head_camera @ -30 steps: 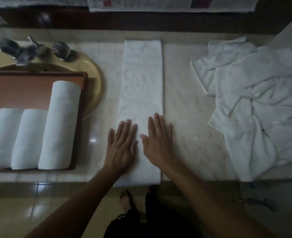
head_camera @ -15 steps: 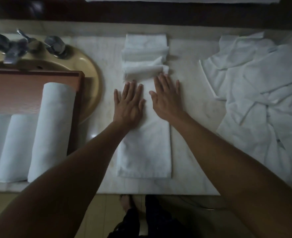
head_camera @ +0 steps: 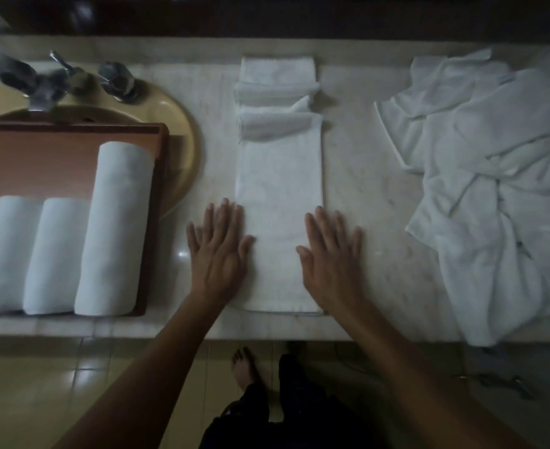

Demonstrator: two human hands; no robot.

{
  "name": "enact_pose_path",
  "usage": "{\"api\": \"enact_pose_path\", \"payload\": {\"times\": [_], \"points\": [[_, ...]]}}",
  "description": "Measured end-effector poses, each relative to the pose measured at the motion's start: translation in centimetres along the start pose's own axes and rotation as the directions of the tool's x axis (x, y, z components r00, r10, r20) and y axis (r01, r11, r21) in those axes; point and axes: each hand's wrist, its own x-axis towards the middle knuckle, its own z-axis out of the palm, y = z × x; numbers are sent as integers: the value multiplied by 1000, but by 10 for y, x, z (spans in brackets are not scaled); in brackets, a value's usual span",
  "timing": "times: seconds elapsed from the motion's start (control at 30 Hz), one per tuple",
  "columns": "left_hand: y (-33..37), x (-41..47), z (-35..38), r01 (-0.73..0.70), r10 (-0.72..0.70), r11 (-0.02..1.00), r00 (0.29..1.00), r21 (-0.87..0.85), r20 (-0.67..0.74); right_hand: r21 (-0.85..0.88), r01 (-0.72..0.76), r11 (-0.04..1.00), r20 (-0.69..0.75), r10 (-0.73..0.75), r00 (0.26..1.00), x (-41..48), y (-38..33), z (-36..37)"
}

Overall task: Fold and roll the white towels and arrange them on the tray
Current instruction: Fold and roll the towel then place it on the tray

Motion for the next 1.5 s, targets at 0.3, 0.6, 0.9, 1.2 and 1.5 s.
{"api": "enact_pose_path", "payload": {"times": [0.3, 0.6, 0.9, 1.2, 1.5], "points": [[21, -96, 3, -254, 258, 966, 956, -49, 136, 23, 156, 987, 117, -158, 981, -76, -15, 9], [-5, -137, -9, -423, 429, 903, 882, -73, 195, 69, 288, 955, 31, -290, 956, -128, -18, 4], [-14, -137, -27, -495, 510, 859, 851, -132, 124, 192, 366, 910, -193, -331, 924, -141, -10, 1], [-12, -129, -39, -236, 252, 921, 968, -309, 12, 301, 250, 920, -115, -226, 967, -129, 0, -20], [-4, -114, -50, 258, -142, 743, 963, -618, 231, 500, -137, 855, 97, 102, 990, -117, -2, -39]]}}
